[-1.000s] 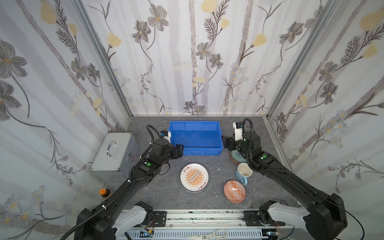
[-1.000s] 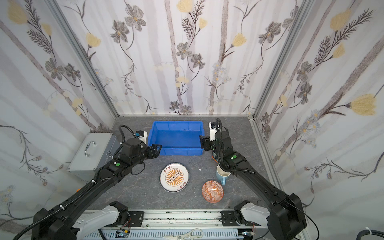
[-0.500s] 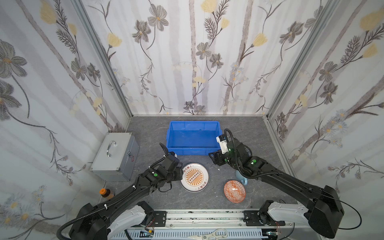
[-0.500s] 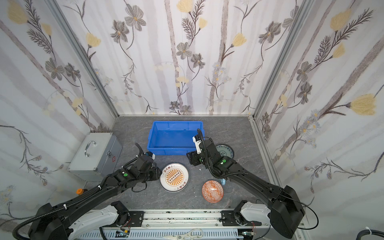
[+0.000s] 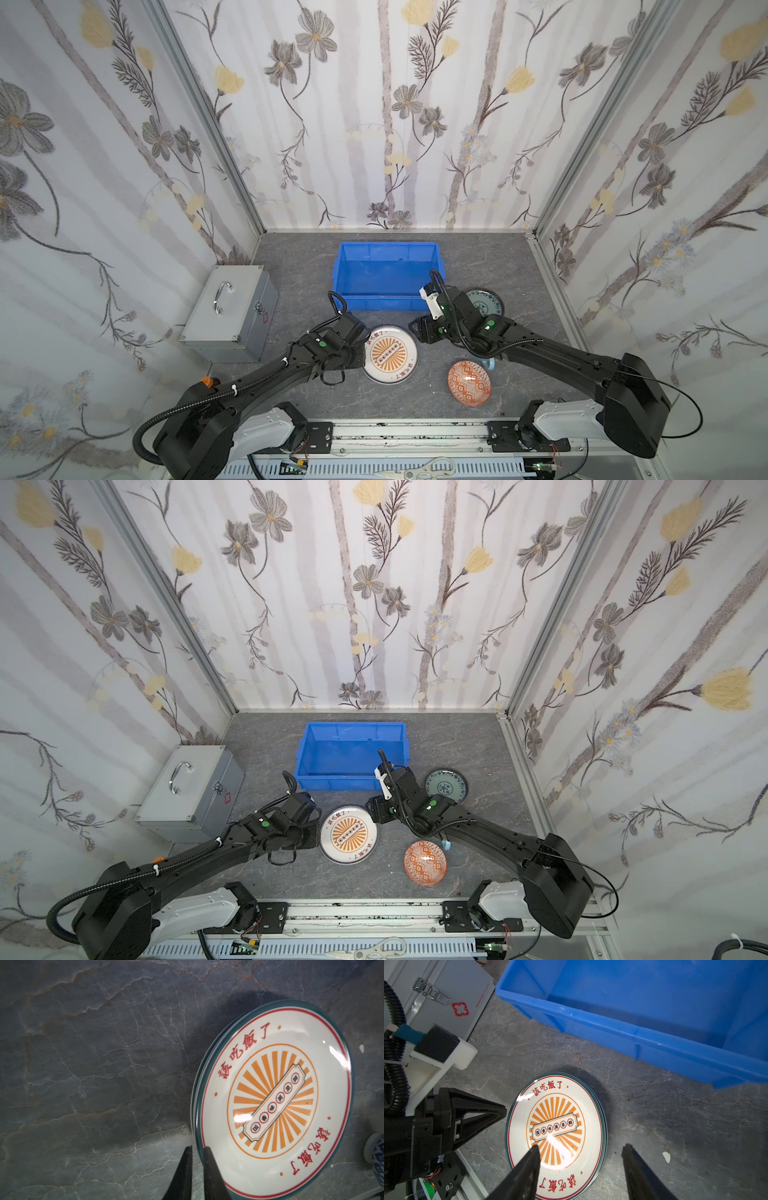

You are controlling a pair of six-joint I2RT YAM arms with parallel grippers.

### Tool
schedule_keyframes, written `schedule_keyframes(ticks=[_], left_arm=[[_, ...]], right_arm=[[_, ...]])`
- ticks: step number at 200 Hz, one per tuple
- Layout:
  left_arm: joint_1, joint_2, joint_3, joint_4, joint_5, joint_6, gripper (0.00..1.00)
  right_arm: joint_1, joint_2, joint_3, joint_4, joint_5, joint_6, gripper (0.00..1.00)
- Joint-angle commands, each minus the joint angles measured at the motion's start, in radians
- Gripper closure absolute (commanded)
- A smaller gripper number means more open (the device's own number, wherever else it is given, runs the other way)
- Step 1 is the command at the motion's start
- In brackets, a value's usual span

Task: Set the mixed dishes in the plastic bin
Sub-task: 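Grip the sunburst plate rims with both grippers and tilt them up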

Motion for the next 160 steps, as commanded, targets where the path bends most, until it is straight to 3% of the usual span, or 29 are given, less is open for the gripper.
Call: schedule_keyframes(ticks=[1,58,133,160], left_arm=[[-0.001,0.017,-0.006,0.016,-0.002,0.006,0.89],[-0.001,0.048,-0.007,0.039,0.002,0.007,0.94],[0.000,0.061,0.004,0.047,0.005,0.013,0.95],[0.000,0.062,0.013,0.043,0.004,0.016,0.95]], right_arm=[[0.031,0.024,-0.007,0.002,-0.021,0.033,0.38],[0.054,0.076,-0.037,0.022,-0.035,0.072,0.46],[0.054,0.096,-0.056,0.008,0.000,0.086,0.46],[0.053,0.146,-0.051,0.002,-0.001,0.087,0.51]])
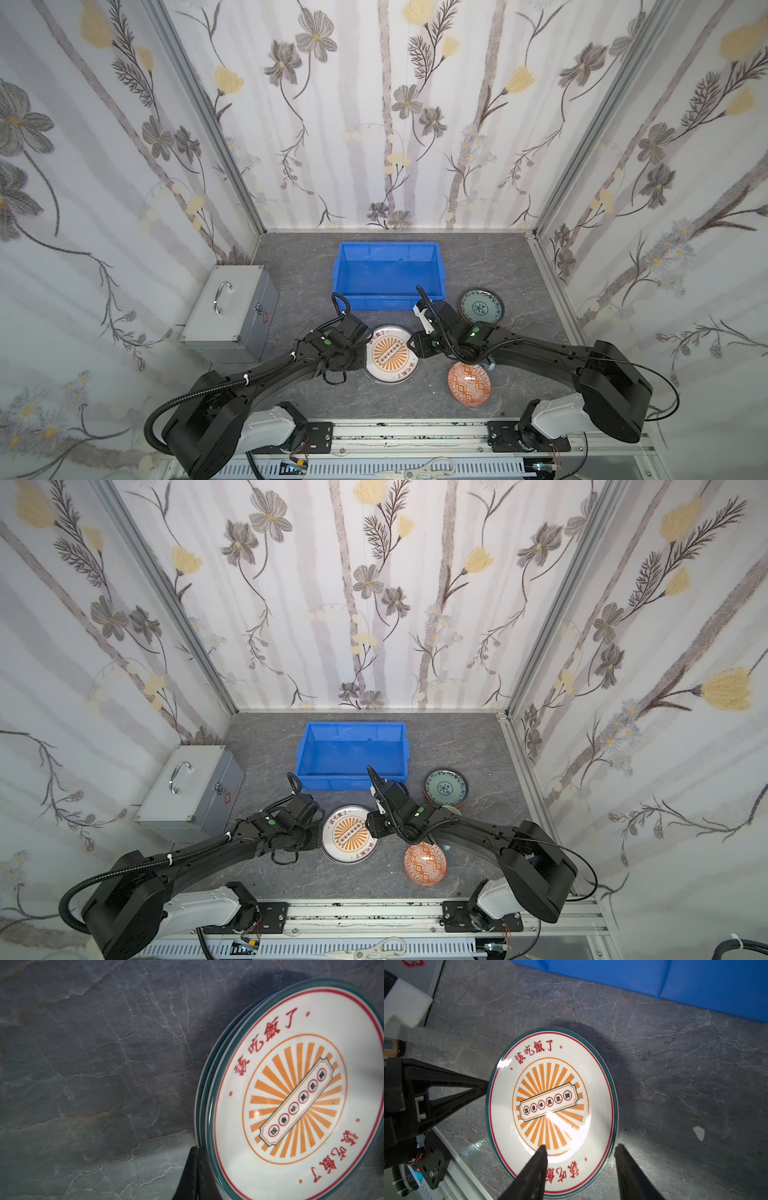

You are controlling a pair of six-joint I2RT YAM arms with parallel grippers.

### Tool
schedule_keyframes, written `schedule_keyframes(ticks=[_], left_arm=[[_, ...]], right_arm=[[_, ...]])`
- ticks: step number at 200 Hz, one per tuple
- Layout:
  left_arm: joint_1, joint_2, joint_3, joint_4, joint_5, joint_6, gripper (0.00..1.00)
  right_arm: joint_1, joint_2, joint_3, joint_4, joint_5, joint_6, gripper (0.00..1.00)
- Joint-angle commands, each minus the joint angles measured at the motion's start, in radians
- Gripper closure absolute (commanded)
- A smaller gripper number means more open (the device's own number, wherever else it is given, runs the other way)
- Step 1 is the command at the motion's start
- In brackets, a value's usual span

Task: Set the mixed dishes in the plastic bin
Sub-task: 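Grip the sunburst plate rims with both grippers and tilt them up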

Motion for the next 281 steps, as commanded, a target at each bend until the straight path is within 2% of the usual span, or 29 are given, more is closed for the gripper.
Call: schedule_keyframes(ticks=[1,63,77,92,177,233,262,281], left_arm=[[0.000,0.001,0.019,0.018,-0.003,0.008,0.95],[0.000,-0.062,0.034,-0.011,0.000,0.002,0.94],[-0.001,-0.050,0.035,-0.003,0.008,0.003,0.95],[-0.002,-0.021,0.037,0.006,0.021,0.006,1.00],[-0.002,0.039,0.040,0.037,0.051,0.014,1.00],[-0.002,0.062,0.042,0.051,0.059,0.017,1.00],[-0.002,0.077,0.039,0.061,0.061,0.018,1.00],[-0.002,0.088,0.037,0.068,0.066,0.019,1.00]], right_arm=[[-0.001,0.034,0.003,-0.009,0.018,0.013,0.51],[-0.010,0.036,-0.003,-0.006,0.020,0.013,0.51],[-0.012,0.033,-0.006,-0.003,0.018,0.012,0.52],[-0.016,0.034,-0.010,-0.002,0.017,0.012,0.54],[-0.027,0.038,-0.011,0.004,-0.005,0.009,0.56],[-0.028,0.052,0.005,0.000,-0.027,0.003,0.68],[-0.033,0.063,0.009,0.012,-0.055,0.003,0.69],[-0.036,0.073,0.013,0.014,-0.061,0.004,0.73]])
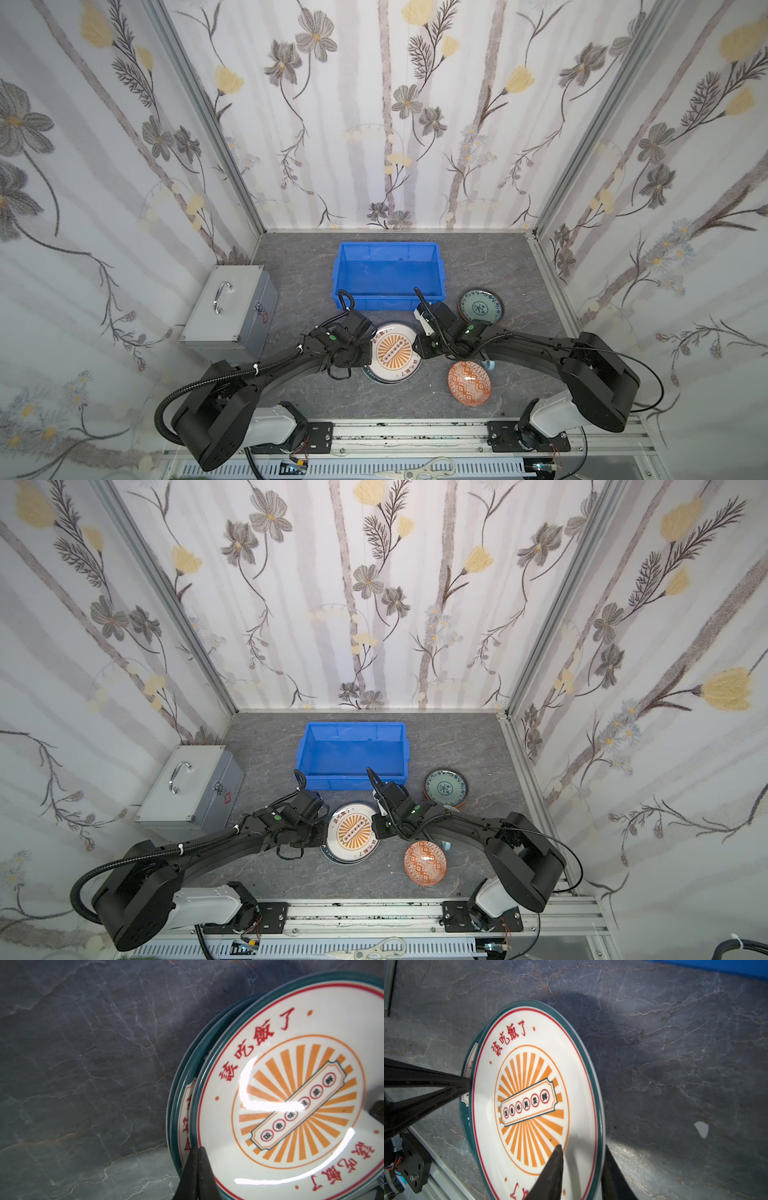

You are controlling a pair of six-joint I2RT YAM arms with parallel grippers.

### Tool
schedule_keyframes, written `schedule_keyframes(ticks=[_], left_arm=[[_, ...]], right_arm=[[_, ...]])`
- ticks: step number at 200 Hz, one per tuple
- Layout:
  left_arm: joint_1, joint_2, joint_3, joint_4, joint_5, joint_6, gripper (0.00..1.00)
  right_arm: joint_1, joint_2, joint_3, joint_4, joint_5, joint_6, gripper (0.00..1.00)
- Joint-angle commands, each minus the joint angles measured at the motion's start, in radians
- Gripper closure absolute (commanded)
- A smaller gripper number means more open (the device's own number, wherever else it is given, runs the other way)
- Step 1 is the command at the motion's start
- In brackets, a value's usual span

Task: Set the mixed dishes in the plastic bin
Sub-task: 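Grip the sunburst plate rims with both grippers and tilt them up, then lift the sunburst plates with the right gripper while the left gripper releases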

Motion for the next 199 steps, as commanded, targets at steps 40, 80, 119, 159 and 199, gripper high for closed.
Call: schedule_keyframes(ticks=[40,80,119,159,199], left_arm=[[0.000,0.015,0.004,0.022,0.009,-0.001,1.00],[0.000,-0.013,0.006,0.023,-0.004,0.004,0.73],[0.000,-0.078,0.013,-0.005,-0.041,0.019,0.38],[0.000,-0.177,0.048,-0.099,-0.082,0.055,0.00],[0.036,-0.328,0.095,-0.192,-0.167,0.061,0.00]], right_arm=[[-0.014,0.022,0.020,0.032,-0.047,0.006,0.86],[-0.055,0.006,0.034,0.000,-0.052,-0.010,0.92],[-0.075,0.007,0.047,-0.026,-0.062,-0.028,0.94],[-0.084,-0.026,0.091,-0.057,-0.099,-0.050,0.95],[-0.087,-0.050,0.178,-0.098,-0.160,-0.068,0.95]])
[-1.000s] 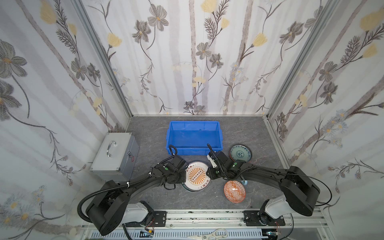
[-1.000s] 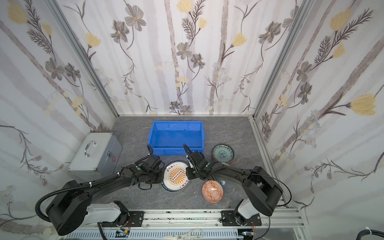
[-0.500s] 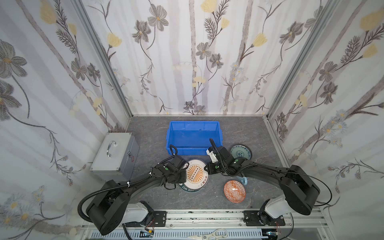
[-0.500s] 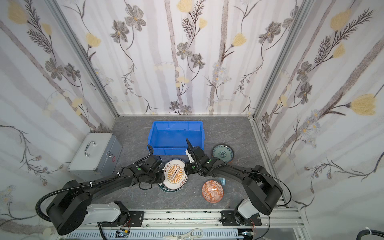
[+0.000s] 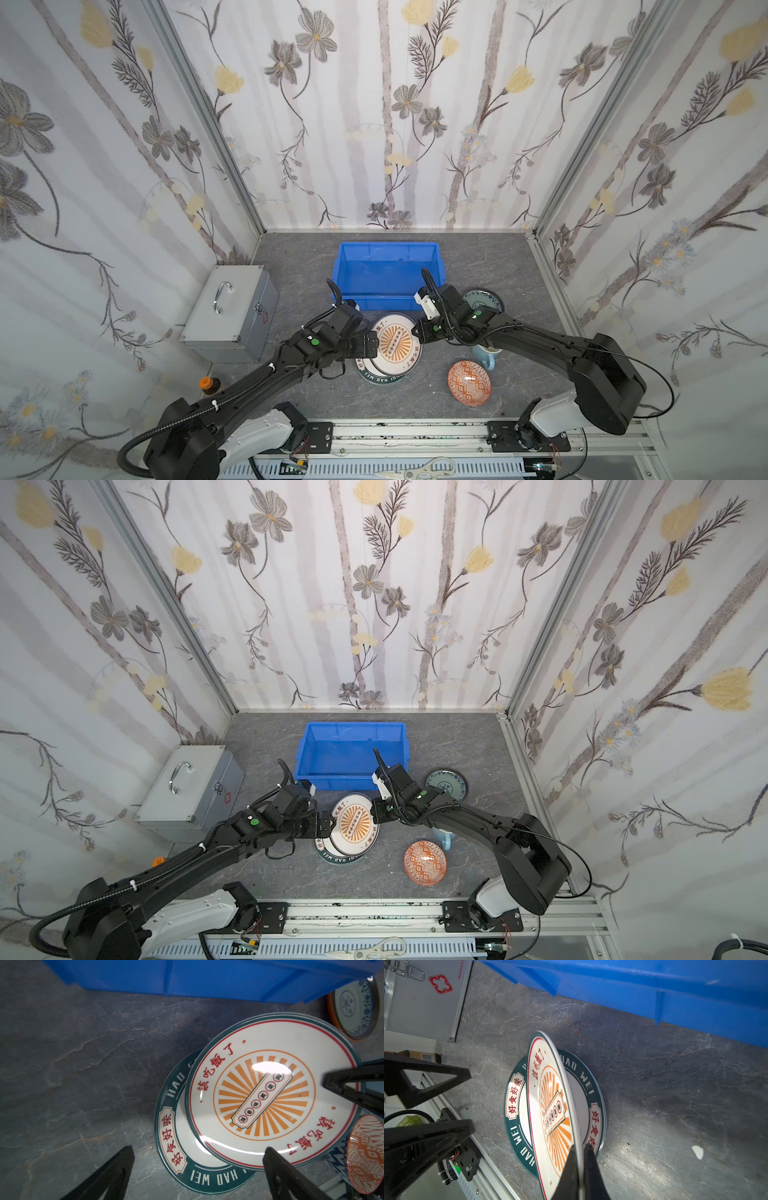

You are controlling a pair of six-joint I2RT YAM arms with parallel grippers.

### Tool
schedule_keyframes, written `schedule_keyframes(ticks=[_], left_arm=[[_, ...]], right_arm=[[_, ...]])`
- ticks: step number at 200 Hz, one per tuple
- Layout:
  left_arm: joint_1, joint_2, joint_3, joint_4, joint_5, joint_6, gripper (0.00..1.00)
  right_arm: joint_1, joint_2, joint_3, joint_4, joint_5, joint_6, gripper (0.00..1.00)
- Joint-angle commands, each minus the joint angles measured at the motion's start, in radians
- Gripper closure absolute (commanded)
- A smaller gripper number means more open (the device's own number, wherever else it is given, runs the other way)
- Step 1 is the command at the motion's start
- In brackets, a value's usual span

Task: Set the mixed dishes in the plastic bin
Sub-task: 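Lift the sunburst plates with the right gripper while the left gripper releases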

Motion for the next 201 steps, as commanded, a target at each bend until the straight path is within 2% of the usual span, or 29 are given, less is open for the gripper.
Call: schedule_keyframes(ticks=[1,40,101,146,201], left_arm=[[0.024,-0.069,0.030,-0.083,-0.079,0.012,0.00],[0.093,-0.148,0.080,-0.137,-0.092,0.035,0.00],[0.194,-0.117,0.171,-0.154,-0.033,0.097,0.00],[0.265,-0.055,0.234,-0.122,0.029,0.132,0.00],[0.302,-0.018,0.245,-0.105,0.059,0.149,0.00]], right_arm=[[-0.001,-0.019,0.050,-0.025,-0.038,-0.022,0.95],[-0.015,-0.018,0.148,-0.054,-0.094,-0.031,0.96],[-0.098,0.059,0.379,-0.061,-0.136,-0.035,0.96],[-0.196,0.275,0.640,-0.066,-0.175,-0.048,0.96],[-0.227,0.590,0.956,-0.082,-0.214,-0.036,0.95]])
